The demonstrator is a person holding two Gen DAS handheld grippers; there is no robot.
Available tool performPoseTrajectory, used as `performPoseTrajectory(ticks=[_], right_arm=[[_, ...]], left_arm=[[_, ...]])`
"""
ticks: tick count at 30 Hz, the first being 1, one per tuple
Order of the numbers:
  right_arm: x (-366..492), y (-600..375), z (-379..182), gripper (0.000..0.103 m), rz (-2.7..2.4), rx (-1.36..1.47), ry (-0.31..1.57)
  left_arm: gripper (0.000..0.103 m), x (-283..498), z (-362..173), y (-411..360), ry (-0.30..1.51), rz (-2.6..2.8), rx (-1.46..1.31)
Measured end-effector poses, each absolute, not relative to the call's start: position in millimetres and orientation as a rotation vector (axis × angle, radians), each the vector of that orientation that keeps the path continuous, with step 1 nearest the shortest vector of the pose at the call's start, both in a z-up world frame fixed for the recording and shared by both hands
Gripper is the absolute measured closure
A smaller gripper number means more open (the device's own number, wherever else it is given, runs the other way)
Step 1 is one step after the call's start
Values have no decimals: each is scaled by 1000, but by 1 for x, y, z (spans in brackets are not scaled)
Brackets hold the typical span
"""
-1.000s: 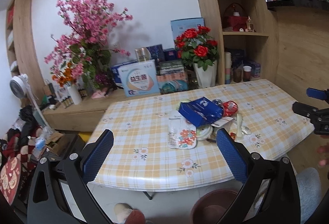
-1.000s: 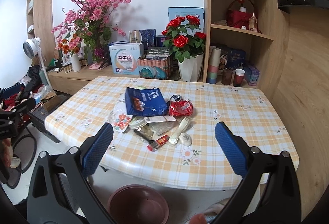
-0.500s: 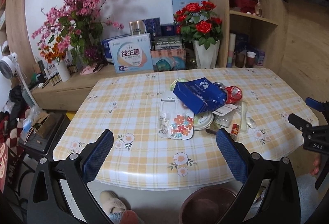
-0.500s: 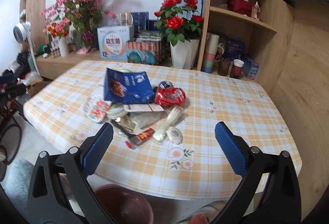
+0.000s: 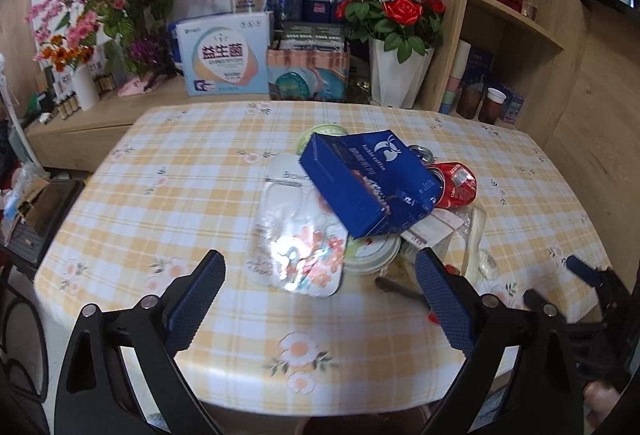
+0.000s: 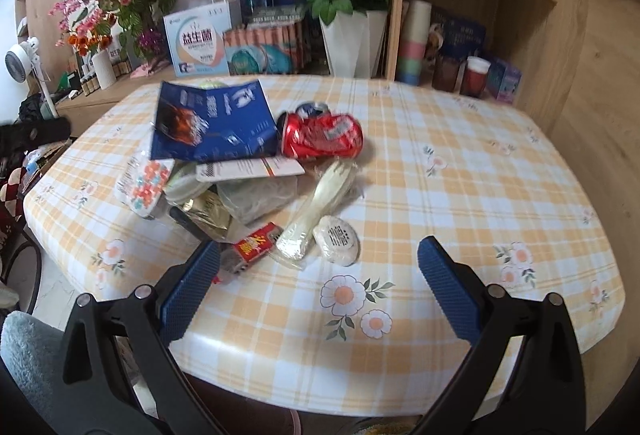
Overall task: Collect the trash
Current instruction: 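Reach the left tool to the blue coffee bag and grasp it, then grasp the white plastic glove with the right tool while the left tool holds the bag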
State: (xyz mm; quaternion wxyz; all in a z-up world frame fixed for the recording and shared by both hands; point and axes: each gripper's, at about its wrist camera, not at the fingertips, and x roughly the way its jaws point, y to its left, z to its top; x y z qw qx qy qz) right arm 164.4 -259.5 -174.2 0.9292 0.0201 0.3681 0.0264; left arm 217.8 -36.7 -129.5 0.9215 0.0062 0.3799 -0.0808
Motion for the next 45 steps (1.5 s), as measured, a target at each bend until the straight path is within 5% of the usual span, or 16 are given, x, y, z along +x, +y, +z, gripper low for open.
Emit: performPoseTrajectory(ticks=[23,26,28,45], right_arm=[[205,-282,-208,5,132,127,788],[205,-281,-207,5,129,127,777],[205,-281,-207,5,126,132,772],[209,-282,-217,11,114,162,865]], left_arm=[[22,357,-210,-44,1042,-205,-382],[33,359,-212,-45,1045,-202,-381],[55,358,-209,-46,1060,-211,-354],[65,327,-137,-41,857,-261,-322]])
